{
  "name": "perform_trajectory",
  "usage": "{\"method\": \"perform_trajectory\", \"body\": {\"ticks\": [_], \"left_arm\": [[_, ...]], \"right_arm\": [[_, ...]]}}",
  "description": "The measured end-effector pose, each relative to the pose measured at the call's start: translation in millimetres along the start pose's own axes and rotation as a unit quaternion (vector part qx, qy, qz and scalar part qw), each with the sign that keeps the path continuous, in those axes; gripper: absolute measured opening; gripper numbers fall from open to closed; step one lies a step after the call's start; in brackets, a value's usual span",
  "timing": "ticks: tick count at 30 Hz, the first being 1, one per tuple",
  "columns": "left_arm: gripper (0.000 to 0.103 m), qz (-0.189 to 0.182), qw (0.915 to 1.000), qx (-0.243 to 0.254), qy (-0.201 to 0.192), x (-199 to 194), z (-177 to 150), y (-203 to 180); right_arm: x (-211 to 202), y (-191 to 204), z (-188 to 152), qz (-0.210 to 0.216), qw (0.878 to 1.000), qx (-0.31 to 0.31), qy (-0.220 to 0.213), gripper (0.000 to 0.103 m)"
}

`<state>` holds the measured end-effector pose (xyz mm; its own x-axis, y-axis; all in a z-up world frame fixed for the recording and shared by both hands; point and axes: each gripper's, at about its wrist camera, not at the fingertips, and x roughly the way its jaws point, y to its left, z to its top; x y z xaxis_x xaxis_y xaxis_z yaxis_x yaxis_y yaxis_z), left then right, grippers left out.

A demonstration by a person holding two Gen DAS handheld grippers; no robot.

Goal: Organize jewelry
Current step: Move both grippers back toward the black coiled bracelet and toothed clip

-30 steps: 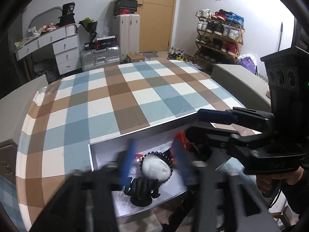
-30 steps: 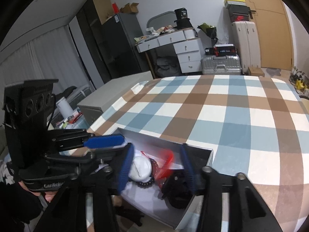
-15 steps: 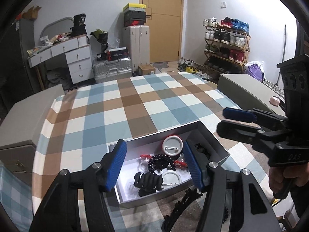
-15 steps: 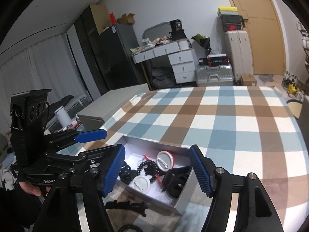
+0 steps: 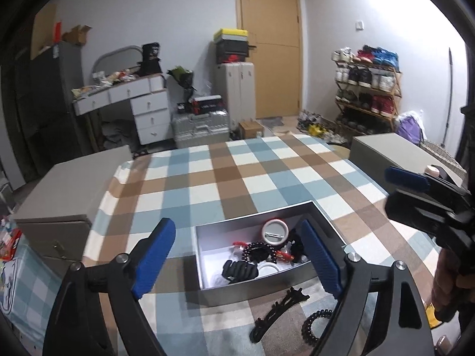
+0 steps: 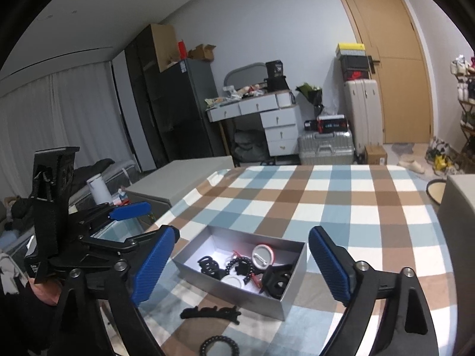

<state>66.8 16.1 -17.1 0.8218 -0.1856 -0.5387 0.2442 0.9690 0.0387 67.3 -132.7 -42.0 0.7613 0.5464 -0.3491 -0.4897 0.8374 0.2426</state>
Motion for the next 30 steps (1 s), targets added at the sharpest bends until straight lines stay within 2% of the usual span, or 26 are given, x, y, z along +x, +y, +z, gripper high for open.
{"method": "perform_trajectory", "body": {"ticks": [4,7,11,17,24,30], "left_arm": [[0.087,0.013,0.9998,-0.007,-0.009,-9.4,-3.7,-0.2],[0.102,0.026,0.9995,-0.015,-0.014,-16.4,-8.5,-1.0],[0.102,0.036,0.9988,-0.026,-0.018,-22.8,-16.0,-0.5],[0.102,0.059,0.9953,-0.077,-0.004,-24.2,-37.2,10.8],[0.102,0.074,0.9901,-0.119,0.014,-30.1,-69.5,24.4],[0.102,0.078,0.9867,-0.137,0.040,-28.1,-87.8,33.3]], "right_arm": [[-12.0,10.0,-3.3,-0.002,1.000,-0.008,-0.010,0.103],[-17.0,14.8,-6.8,-0.003,1.000,-0.013,-0.012,0.103],[-22.1,19.8,-14.5,-0.005,1.000,-0.019,-0.010,0.103],[-24.0,26.8,-32.6,-0.008,1.000,-0.029,0.002,0.103],[-9.5,36.5,-68.8,-0.007,0.998,-0.053,0.044,0.103],[22.0,39.6,-104.3,-0.028,0.991,-0.077,0.108,0.103]]}}
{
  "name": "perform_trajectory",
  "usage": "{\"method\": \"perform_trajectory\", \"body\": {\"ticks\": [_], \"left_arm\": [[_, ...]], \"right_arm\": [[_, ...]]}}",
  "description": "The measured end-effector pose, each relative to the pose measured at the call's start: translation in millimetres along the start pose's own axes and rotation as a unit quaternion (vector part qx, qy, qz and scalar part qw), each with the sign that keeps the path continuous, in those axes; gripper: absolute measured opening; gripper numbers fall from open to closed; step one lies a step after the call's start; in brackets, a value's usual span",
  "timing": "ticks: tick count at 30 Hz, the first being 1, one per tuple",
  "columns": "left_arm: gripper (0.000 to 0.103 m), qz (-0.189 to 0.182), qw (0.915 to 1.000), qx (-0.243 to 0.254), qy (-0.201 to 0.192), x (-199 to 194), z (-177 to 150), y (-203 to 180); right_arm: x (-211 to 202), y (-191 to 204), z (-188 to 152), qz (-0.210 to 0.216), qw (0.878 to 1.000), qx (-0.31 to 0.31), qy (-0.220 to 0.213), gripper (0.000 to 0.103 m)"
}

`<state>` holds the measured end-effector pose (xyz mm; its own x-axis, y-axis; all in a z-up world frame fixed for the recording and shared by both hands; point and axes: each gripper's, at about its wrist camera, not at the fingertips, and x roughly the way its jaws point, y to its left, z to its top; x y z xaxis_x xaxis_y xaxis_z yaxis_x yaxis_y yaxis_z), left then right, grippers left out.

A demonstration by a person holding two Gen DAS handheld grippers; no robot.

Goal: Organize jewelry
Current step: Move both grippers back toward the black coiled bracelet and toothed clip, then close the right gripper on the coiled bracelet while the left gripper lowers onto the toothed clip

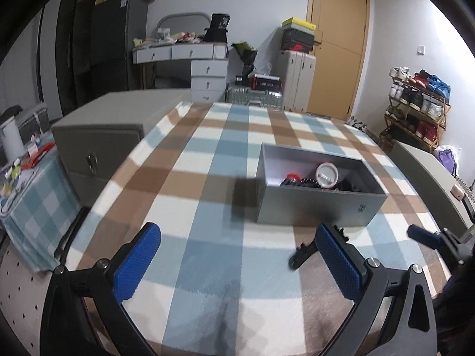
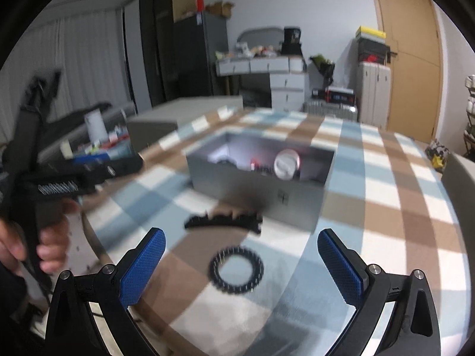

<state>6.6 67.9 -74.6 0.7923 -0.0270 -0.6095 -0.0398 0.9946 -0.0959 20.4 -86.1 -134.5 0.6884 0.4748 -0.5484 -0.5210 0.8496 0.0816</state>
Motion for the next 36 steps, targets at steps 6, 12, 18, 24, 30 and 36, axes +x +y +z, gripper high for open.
{"method": "perform_trajectory", "body": {"ticks": [6,12,18,24,30,36], "left_arm": [[0.102,0.001,0.9999,-0.006,0.015,3.1,-7.5,6.8],[0.102,-0.003,0.9996,-0.012,0.026,7.3,-10.6,12.3],[0.102,0.000,0.9995,-0.009,0.030,8.7,-11.2,14.3],[0.102,0.002,0.9993,-0.007,0.038,11.8,-10.1,15.0],[0.102,-0.018,0.9983,0.027,0.048,20.2,-4.4,1.8],[0.102,-0.058,0.9911,0.095,0.074,40.9,0.9,-24.2]], "right_arm": [[21.9,0.3,-11.9,-0.007,0.999,0.004,0.036,0.101],[33.6,12.8,-16.9,-0.032,0.998,-0.030,0.055,0.085],[40.2,11.7,-24.1,-0.035,0.996,-0.034,0.072,0.062],[37.5,13.8,-23.4,-0.022,0.996,-0.042,0.070,0.042],[30.8,6.8,-23.3,-0.008,0.998,-0.025,0.058,0.040],[13.2,-13.0,-16.7,0.001,1.000,0.009,0.025,0.040]]}}
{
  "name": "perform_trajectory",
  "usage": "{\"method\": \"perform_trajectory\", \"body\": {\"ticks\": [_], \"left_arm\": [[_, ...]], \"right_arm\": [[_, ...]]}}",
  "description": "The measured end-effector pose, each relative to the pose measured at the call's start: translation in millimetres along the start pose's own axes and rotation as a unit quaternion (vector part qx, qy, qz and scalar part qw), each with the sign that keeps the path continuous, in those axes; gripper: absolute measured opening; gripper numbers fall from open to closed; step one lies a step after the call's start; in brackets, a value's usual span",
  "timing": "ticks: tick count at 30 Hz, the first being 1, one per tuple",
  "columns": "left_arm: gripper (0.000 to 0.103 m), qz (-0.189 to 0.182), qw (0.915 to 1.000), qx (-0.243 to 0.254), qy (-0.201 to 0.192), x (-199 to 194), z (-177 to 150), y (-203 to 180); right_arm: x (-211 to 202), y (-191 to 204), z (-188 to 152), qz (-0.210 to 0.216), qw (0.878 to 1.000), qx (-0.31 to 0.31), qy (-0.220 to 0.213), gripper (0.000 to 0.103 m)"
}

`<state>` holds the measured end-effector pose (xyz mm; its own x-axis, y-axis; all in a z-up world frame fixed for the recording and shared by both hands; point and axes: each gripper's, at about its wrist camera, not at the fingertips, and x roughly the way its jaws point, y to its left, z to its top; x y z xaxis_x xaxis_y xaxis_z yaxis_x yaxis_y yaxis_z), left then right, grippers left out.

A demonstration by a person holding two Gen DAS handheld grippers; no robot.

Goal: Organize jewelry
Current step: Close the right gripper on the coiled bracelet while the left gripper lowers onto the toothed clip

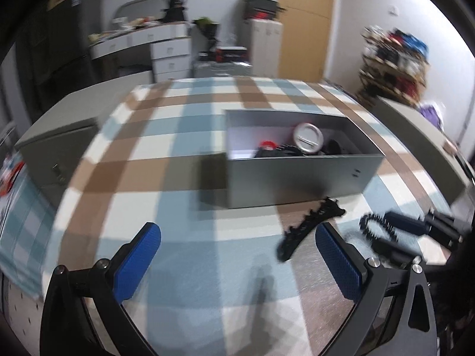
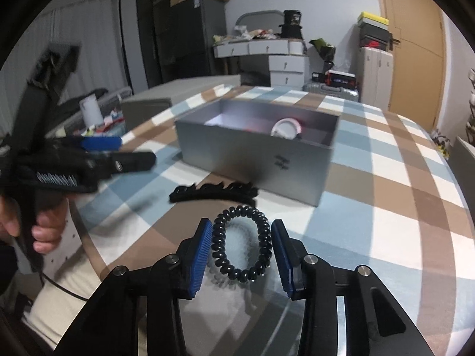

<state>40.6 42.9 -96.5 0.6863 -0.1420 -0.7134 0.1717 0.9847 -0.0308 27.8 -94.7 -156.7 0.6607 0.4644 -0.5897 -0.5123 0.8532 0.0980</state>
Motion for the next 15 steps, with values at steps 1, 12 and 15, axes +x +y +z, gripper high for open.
{"method": "perform_trajectory", "body": {"ticks": [1,12,15], "left_arm": [[0.102,-0.001,0.9999,0.010,0.011,6.2,1.9,-4.0],[0.101,-0.052,0.9904,0.113,0.060,36.2,11.2,-44.1],[0.092,-0.056,0.9882,0.126,0.066,39.4,12.9,-49.3]], "right_arm": [[-2.9,-4.3,0.5,0.000,1.000,0.007,-0.004,0.040],[-28.6,-37.6,-3.0,-0.009,0.998,0.049,-0.031,0.040],[-32.4,-42.7,-4.2,-0.009,0.998,0.054,-0.035,0.040]]}}
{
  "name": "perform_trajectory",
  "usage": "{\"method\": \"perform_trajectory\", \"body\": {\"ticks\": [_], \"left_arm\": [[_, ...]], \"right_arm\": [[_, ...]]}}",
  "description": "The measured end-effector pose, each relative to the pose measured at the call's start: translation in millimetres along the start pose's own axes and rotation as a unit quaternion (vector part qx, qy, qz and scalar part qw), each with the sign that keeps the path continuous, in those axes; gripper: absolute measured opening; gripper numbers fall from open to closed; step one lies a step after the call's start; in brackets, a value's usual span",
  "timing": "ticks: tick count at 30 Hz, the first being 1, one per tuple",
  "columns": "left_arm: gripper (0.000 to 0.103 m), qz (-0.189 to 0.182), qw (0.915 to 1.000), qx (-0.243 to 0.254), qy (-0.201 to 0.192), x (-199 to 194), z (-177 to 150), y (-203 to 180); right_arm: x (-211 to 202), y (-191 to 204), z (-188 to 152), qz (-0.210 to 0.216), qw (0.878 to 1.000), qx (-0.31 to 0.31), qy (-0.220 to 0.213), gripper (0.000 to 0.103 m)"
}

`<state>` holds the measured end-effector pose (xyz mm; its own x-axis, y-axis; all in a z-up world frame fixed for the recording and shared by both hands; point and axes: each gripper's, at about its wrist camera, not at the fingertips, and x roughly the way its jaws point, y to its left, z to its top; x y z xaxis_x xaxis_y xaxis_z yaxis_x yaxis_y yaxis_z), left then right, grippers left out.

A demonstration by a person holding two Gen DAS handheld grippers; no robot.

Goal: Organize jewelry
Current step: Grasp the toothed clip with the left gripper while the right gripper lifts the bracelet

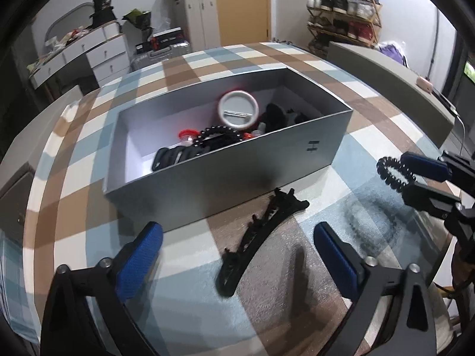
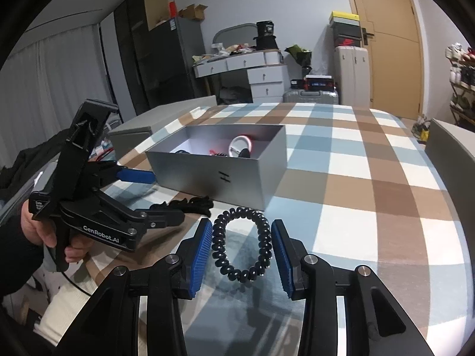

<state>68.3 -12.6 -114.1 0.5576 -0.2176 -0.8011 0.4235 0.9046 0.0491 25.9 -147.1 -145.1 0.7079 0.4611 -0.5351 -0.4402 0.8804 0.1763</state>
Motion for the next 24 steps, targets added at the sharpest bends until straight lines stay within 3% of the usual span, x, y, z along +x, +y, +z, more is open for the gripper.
{"method": "perform_trajectory", "body": {"ticks": [8,10,12,17,24], "left_arm": [[0.051,-0.027,0.9992,0.003,0.028,8.0,2.7,-2.7],[0.030,-0.037,0.9989,0.008,0.029,6.8,2.9,-6.5],[0.017,-0.041,0.9986,0.016,0.030,5.2,2.7,-11.4],[0.014,-0.036,0.9983,0.043,0.016,-5.0,-0.9,-22.9],[0.014,-0.054,0.9978,-0.002,-0.039,-46.7,7.6,-8.2]], "right_arm": [[-11.6,-4.2,-2.9,0.001,1.000,0.011,-0.012,0.040],[-15.0,-4.2,-3.4,-0.002,1.000,0.010,-0.014,0.040],[-16.3,-5.7,-2.6,-0.003,1.000,0.012,-0.014,0.040],[-24.1,-3.9,2.5,-0.001,1.000,0.013,-0.025,0.040],[-29.8,7.2,22.2,0.023,0.999,0.002,-0.044,0.040]]}}
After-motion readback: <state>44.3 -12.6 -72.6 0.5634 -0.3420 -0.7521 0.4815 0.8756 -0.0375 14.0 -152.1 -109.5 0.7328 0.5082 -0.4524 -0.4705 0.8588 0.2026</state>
